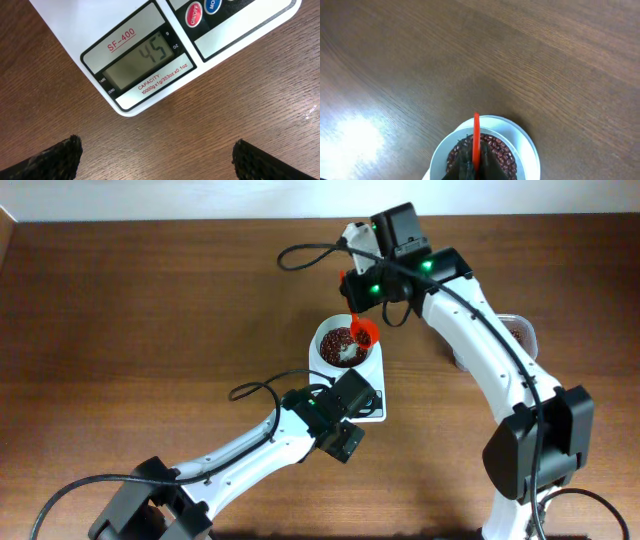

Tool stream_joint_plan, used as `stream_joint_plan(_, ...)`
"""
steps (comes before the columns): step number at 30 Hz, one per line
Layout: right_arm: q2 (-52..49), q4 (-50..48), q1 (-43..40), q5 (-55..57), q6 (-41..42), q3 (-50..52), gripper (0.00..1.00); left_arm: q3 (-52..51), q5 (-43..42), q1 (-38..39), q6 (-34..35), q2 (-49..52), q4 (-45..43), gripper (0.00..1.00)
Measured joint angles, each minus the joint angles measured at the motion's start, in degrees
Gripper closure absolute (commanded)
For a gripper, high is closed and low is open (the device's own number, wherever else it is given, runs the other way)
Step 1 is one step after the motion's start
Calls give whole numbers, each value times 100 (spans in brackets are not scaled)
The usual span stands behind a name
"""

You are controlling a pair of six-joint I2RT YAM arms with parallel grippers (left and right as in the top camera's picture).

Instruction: Scoop item into bowl and weigh 50g on scale

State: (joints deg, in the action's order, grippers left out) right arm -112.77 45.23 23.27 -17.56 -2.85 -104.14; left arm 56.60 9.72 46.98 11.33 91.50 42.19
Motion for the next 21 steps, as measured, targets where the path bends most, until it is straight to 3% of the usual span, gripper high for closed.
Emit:
stream_joint_plan(8,0,372,428,603,-809,-662,96,0,0,0,2,0,-2,1)
stream_joint_plan(17,0,492,682,975,-1093,-708,96,7,0,0,2,-24,52,1)
stream_joint_plan(21,0,492,717,1025,-1132,-708,96,149,0,0,2,-905,216,1)
